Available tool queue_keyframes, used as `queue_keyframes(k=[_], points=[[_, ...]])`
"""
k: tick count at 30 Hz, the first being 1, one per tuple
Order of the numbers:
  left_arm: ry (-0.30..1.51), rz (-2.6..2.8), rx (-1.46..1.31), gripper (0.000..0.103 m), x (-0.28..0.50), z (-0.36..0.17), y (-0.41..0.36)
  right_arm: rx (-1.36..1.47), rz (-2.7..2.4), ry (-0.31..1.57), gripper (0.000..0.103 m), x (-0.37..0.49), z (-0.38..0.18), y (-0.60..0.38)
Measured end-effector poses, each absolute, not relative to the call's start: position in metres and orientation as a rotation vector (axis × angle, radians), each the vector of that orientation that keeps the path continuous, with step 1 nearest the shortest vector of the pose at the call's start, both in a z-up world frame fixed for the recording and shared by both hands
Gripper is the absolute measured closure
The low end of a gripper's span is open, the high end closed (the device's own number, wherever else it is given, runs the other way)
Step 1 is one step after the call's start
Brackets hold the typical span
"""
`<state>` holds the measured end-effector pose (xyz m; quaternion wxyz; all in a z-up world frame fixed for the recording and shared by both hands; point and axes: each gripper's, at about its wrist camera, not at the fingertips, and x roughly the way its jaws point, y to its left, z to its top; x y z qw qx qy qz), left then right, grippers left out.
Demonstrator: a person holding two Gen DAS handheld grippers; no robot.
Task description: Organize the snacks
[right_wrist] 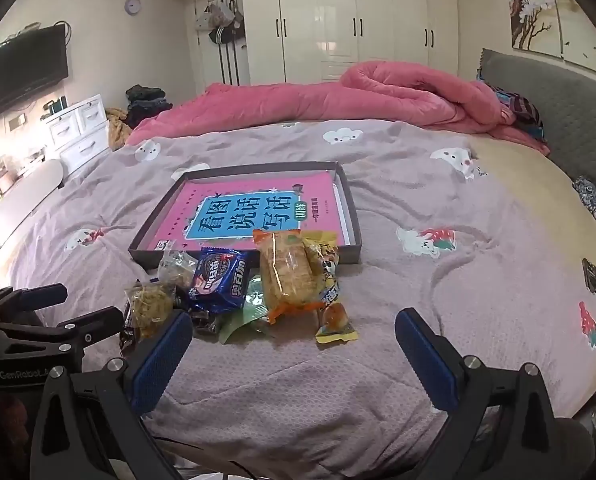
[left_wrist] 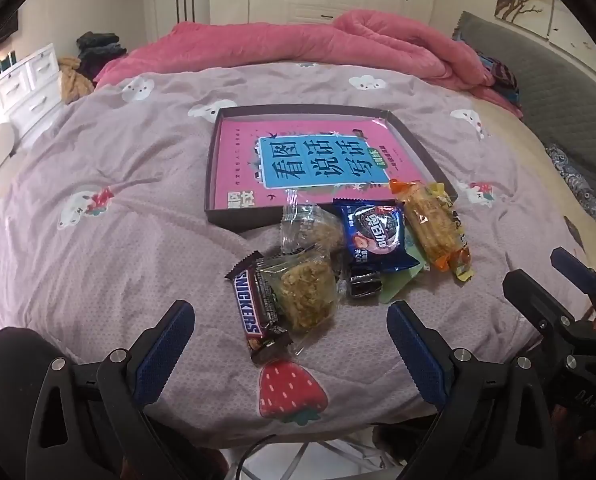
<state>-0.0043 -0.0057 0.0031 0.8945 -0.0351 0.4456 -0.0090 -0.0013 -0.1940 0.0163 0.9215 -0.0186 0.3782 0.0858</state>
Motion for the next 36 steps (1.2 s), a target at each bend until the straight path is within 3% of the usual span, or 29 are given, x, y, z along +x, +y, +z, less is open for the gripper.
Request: queue_keyframes(k=[36], points=[[0.910,-0.034,-0.071,0.006,-0.0095,0.0126,-0.0074,-0.047,0.175,0.769,0.001,-0.0124,0.0200,-0.1964]])
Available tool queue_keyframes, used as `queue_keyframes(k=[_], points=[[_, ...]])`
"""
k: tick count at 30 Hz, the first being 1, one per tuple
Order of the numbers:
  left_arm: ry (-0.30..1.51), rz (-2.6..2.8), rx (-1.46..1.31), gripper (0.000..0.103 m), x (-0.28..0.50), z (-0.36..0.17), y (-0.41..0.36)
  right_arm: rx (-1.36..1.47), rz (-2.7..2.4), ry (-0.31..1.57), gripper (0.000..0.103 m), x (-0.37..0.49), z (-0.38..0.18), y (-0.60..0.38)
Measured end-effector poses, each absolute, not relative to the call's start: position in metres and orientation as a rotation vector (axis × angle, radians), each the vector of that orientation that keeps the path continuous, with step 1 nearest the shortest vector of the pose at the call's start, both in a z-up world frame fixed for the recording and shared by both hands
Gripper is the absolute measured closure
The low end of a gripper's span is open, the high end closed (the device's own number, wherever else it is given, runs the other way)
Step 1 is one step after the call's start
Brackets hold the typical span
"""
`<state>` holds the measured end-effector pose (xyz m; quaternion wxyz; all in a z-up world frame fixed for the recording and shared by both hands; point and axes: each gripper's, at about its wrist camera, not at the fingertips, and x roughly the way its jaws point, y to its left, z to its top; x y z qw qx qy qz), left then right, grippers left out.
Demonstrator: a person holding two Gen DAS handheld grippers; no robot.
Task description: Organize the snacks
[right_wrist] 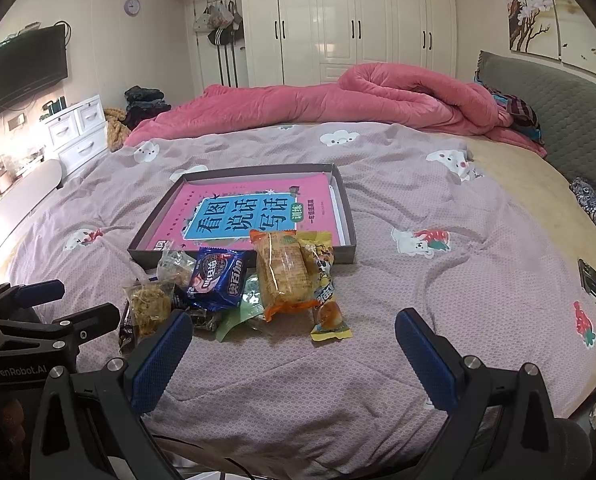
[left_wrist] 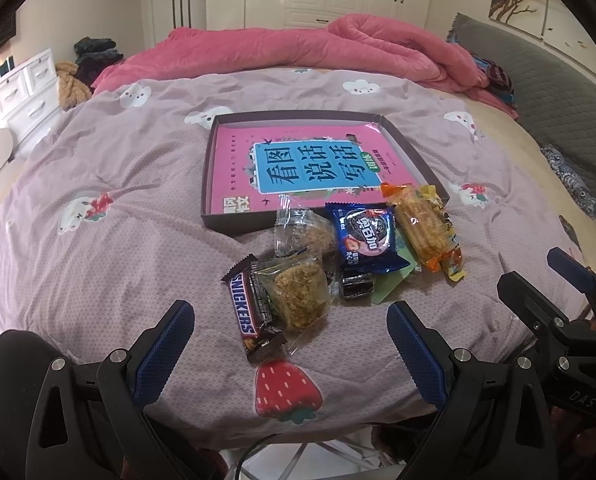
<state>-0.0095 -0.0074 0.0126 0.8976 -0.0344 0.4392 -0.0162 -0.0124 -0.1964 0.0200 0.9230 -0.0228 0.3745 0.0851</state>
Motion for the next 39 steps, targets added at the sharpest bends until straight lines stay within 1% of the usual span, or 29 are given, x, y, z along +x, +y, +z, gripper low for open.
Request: queue_keyframes(k=[26,39], points=[[0.913,-0.034,-0.074,0.006,-0.010,0.013,-0.008,-0.036,0.179,0.768,0.001,-0.013,0.023,-0.197],[0.988,0.015,-0.137,0.006,-0.003,-0.005,0.014,0.021,0.168,0.791,0.001,-0.002,0.016,-0.208]])
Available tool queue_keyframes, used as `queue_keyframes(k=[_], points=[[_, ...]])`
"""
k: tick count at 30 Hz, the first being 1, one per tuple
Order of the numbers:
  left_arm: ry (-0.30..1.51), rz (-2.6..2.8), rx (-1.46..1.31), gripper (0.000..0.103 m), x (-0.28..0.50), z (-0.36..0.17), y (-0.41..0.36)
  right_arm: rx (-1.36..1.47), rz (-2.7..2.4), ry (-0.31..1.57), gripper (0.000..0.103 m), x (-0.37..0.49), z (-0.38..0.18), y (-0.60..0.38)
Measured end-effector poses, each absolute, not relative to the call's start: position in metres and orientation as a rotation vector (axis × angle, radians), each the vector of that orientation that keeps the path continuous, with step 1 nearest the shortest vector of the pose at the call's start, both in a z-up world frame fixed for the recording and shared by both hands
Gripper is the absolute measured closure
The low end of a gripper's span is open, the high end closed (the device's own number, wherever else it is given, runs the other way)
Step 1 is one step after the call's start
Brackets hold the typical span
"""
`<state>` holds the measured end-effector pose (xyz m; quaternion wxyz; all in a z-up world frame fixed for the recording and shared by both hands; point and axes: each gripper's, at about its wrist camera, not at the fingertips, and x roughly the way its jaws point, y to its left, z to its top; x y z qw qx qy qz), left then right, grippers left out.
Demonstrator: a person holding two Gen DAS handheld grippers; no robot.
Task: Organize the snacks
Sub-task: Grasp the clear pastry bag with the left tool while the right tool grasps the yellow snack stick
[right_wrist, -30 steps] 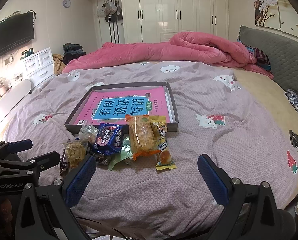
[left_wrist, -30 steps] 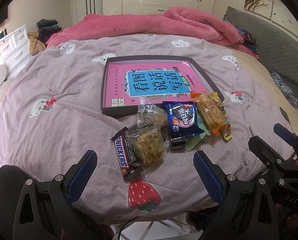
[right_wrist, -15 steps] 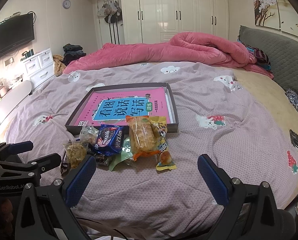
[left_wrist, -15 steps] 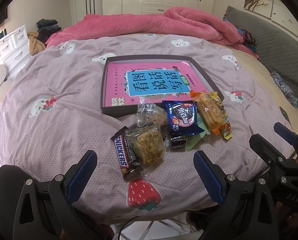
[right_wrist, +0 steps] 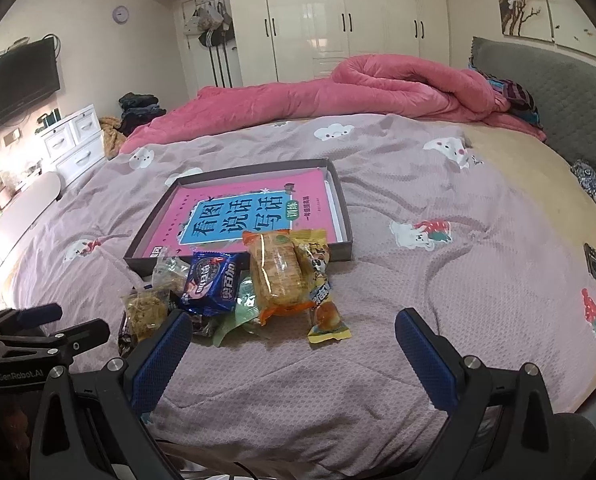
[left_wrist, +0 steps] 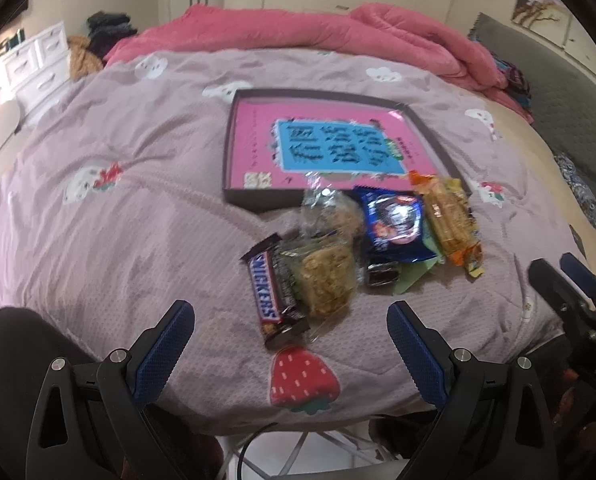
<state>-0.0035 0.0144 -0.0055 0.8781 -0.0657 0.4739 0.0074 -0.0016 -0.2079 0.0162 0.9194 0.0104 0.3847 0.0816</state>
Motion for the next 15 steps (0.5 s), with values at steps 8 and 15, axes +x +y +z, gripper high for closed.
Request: queue_keyframes(k=[8,15], points=[[1.060,0.052,-0.185,0.006,0.005,-0.027,0.029,0.030,0.162,0.797,0.001,0.002,0.012,-0.212],[1.036,0.016,-0.177,0.006,0.012,-0.027,0.021,0.036,0.149,0.813,0.001,0.010,0.007,-0.215]])
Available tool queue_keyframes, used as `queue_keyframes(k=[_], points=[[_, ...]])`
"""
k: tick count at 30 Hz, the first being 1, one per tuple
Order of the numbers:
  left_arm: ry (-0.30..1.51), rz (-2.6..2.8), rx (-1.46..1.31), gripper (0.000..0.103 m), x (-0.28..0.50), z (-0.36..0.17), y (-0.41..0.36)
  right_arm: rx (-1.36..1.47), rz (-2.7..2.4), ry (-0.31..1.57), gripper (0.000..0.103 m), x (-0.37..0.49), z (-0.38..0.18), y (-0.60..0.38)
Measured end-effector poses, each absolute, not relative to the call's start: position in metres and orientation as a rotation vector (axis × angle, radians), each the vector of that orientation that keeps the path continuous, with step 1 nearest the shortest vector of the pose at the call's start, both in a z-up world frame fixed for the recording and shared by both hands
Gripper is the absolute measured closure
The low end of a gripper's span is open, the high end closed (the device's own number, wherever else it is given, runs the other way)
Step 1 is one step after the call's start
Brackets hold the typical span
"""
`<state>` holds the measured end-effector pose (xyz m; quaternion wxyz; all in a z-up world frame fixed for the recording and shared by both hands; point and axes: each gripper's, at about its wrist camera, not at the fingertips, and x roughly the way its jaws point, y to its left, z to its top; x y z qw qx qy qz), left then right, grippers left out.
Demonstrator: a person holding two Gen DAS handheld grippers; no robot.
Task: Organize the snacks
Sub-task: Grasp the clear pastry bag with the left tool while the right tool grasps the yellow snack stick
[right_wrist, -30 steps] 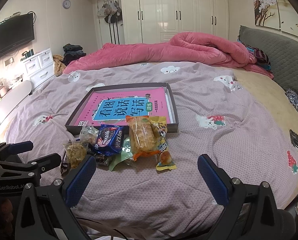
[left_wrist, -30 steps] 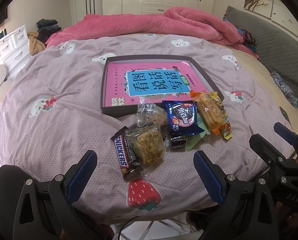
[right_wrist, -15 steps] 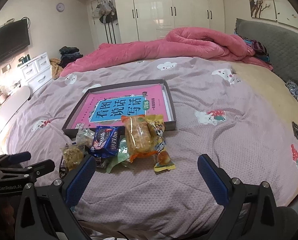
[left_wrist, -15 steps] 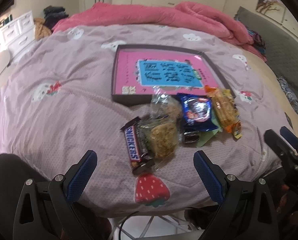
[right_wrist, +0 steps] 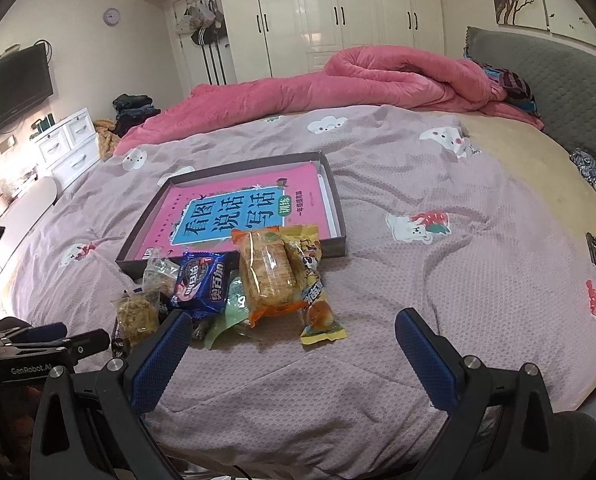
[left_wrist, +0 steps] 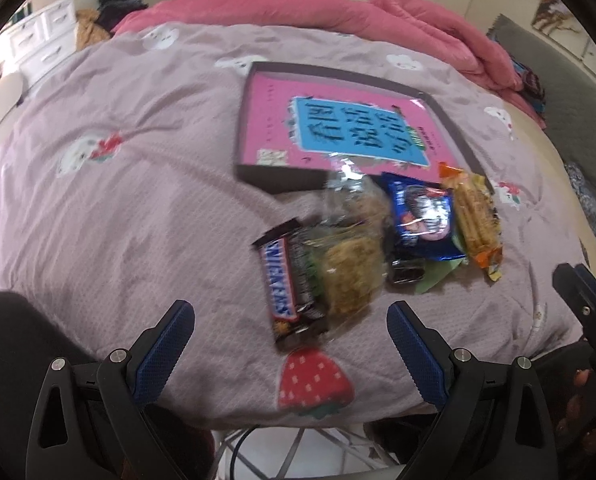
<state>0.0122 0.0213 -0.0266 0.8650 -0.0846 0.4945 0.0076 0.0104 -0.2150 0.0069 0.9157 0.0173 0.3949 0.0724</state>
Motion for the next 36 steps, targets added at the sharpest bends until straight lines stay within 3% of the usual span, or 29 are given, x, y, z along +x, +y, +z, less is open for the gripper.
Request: queue_keyframes(k=[18,25,34,36], points=[[1.037,0.027,-0.082,0.010,0.046,-0.037,-0.014,0.110,0.064,0.918,0.001,0.057,-0.022,-0.245],[1.061,0.029,-0.067,0.025,0.056,-0.046,-0.022,0.111,0.072,0.974,0.023,0.076,-0.037,-0.249],[1.060,0.045,-0.099,0.026,0.065,-0.051,-0.015,0.117,0.190,1.025,0.044,0.099,-0.051,-0.240],[1.058,0.043,-0.109,0.027,0.066,-0.052,-0.013,0.117,0.200,1.046,0.044,0.104,-0.056,-0.237]])
